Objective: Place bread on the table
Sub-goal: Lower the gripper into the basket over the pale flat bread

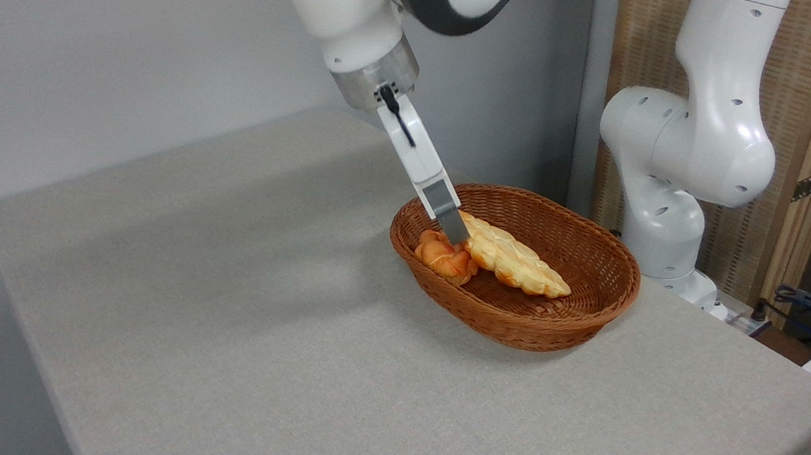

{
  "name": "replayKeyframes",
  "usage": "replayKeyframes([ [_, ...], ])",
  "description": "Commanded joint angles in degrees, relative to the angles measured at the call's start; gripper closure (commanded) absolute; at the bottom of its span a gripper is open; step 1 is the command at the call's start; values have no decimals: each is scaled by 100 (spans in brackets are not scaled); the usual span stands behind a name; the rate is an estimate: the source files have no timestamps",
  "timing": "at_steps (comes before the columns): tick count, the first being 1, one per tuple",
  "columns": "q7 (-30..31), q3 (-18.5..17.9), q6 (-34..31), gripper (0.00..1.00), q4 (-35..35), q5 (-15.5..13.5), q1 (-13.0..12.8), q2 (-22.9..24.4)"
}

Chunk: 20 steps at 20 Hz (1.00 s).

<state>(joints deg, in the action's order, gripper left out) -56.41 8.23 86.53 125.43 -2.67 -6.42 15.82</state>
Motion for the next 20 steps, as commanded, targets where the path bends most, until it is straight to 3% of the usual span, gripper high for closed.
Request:
replayKeyframes([
  [1, -711, -94, -48, 0, 298, -15, -193, 123],
  [3, -1116, -120, -31, 0, 324, -6, -175, 115],
  [6, -1617, -190, 22, 0, 369, 336, -166, 88],
  [8, -1995, -199, 48, 3, 386, 372, -166, 79],
  [14, -2216, -190, 39, 11, 377, 504, -184, 44],
  [16, -2216, -182, 39, 27, 386, 495, -202, 9],
  [19, -2216, -182, -5, 69, 395, 495, -228, -26],
  [20, -2216, -182, -13, 72, 395, 495, -254, -26],
])
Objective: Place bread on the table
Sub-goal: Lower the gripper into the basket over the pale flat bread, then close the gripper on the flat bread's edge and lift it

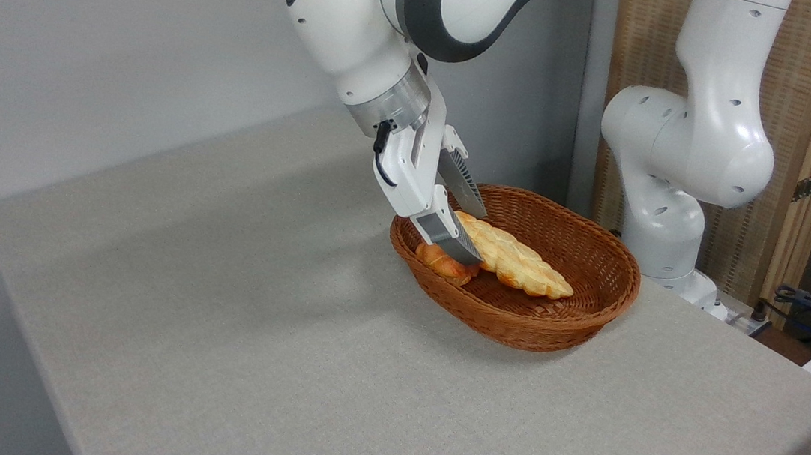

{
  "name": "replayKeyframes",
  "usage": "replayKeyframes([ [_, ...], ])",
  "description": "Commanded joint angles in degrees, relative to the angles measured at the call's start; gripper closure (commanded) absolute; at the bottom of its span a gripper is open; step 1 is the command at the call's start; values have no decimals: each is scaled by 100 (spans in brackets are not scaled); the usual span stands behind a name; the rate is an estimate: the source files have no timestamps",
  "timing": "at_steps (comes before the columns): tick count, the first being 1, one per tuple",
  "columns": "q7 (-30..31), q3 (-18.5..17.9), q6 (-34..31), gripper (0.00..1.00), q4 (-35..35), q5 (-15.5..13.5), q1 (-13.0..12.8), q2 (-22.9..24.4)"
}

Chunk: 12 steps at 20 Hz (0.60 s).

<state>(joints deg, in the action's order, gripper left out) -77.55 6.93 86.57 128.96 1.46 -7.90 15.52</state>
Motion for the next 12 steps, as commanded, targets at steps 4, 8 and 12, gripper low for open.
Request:
replayKeyframes([
  [4, -103, -52, -17, 73, 41, 82, -106, 4],
  [8, -112, -52, -17, 73, 24, 82, -106, 4],
  [12, -234, -43, -183, 74, -168, 82, -106, 39],
])
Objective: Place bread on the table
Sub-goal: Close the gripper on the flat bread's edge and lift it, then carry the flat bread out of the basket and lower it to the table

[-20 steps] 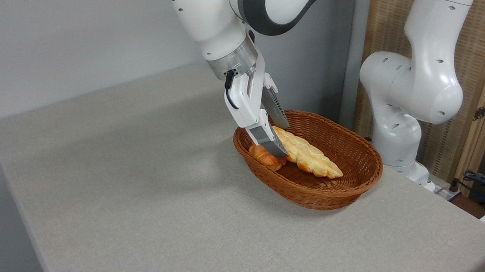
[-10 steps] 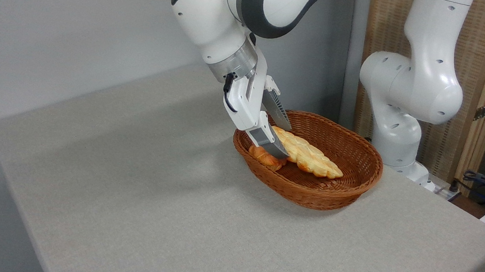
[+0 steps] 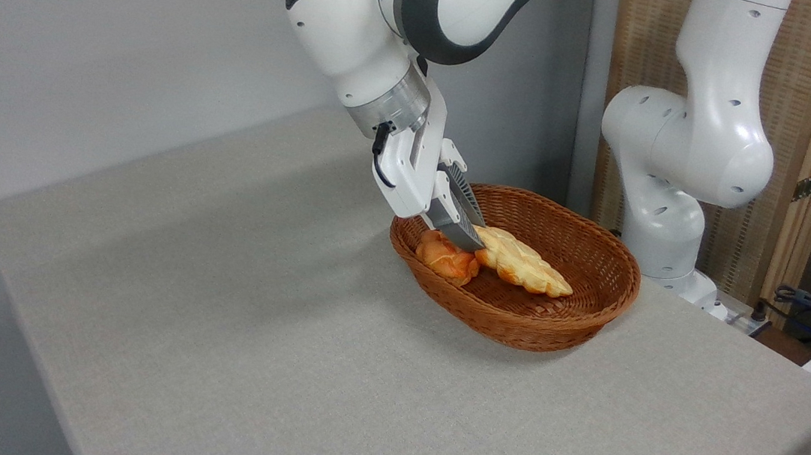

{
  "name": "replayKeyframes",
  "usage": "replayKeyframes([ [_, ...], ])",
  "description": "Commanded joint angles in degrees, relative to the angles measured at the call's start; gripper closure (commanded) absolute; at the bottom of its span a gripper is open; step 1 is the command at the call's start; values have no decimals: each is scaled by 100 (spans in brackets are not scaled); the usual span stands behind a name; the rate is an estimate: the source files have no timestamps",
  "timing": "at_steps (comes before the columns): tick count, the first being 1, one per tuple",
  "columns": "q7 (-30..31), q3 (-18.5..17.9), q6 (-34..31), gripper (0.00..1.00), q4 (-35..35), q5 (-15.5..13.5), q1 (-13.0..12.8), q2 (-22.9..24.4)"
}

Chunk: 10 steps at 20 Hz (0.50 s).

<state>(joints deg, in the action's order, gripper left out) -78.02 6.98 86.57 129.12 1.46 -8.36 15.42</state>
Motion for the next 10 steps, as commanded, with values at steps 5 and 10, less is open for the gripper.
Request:
replayKeyframes([
  [5, -178, -30, -465, 74, -817, -14, -61, 57],
  [10, -169, -65, -378, 73, -1467, -225, -52, 14],
])
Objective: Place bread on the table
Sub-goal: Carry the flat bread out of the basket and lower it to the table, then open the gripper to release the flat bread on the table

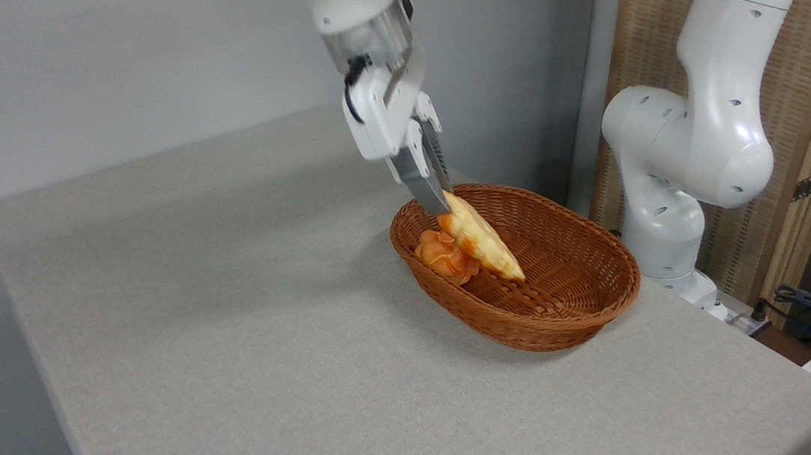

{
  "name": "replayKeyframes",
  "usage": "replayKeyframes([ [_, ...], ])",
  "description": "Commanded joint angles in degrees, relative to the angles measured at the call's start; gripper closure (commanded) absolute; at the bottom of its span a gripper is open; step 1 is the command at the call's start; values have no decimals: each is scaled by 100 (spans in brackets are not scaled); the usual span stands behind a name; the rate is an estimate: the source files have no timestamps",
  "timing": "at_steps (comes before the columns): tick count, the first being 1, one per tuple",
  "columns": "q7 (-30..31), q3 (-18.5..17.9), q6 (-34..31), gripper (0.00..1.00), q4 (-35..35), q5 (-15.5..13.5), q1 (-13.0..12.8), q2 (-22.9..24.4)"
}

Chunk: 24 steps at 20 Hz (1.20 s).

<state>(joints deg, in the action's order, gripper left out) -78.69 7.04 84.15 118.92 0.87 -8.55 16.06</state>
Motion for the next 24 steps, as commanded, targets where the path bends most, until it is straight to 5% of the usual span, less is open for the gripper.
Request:
replayKeyframes([
  [1, -103, -71, -31, 73, -570, -227, -32, -120],
  [11, -77, -53, 1436, 70, -1213, -544, -32, -1086],
  [14, -112, 8, 1578, 46, -1213, -526, -32, -1482],
  [15, -103, 8, 1648, 11, -1213, -509, -32, -1613],
  [16, -94, 17, 1788, 1, -1213, -500, -41, -1711],
  [24, -42, 17, 2737, 0, -1213, -535, -41, -1957],
])
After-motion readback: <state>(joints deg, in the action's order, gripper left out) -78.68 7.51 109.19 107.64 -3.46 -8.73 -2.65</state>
